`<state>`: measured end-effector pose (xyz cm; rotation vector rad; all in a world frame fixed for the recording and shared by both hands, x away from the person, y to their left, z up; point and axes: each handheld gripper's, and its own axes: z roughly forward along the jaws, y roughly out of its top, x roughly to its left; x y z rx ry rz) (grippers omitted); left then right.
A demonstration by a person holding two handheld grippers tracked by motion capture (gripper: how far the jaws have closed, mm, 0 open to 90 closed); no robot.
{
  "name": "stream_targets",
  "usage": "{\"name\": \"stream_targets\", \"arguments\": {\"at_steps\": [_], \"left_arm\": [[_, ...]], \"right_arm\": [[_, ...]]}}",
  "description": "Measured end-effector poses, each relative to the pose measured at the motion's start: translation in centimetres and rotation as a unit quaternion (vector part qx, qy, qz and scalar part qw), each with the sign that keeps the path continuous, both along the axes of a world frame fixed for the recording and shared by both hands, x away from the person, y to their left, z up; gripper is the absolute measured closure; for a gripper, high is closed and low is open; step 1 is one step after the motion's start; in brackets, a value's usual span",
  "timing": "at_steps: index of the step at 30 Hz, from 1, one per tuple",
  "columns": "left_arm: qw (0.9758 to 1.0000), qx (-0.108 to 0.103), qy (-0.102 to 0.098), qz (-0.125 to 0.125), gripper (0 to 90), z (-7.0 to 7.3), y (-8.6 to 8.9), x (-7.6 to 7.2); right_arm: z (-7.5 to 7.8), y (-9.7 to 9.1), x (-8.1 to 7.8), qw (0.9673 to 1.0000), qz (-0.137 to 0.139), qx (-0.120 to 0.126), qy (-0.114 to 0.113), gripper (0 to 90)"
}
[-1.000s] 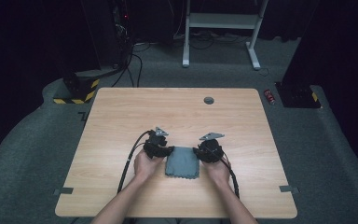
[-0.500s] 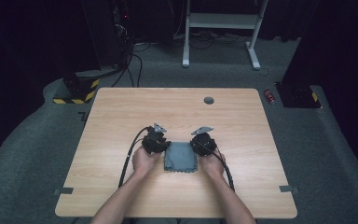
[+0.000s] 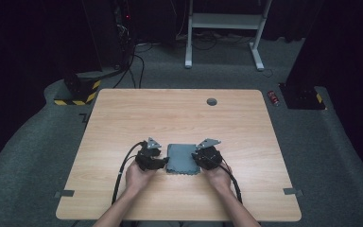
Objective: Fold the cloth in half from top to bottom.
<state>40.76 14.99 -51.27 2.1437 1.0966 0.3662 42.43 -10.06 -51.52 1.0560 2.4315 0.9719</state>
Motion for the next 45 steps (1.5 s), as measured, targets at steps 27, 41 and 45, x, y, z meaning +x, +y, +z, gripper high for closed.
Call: {"name": "stream_targets", "arguments": {"at_steps": [27,41,45], "left_arm": [[0.9961,-0.066,-0.048,0.031,43.0,0.9,4.4,-3.9],[0.9935,-0.058,-0.054,0.082,42.0,0.1,8.0,-5.0],[0.9926,-0.053,-0.054,0.095,41.5,-0.2,8.8,-5.1]], "right_arm": [[1.4,-5.7,-3.2,0.9971,-0.049,0.055,-0.02,65.1],[1.1,-9.4,-4.5,0.9933,-0.095,0.06,-0.027,62.1],[0.9,-10.0,-4.7,0.9929,-0.103,0.051,-0.029,60.8]]}}
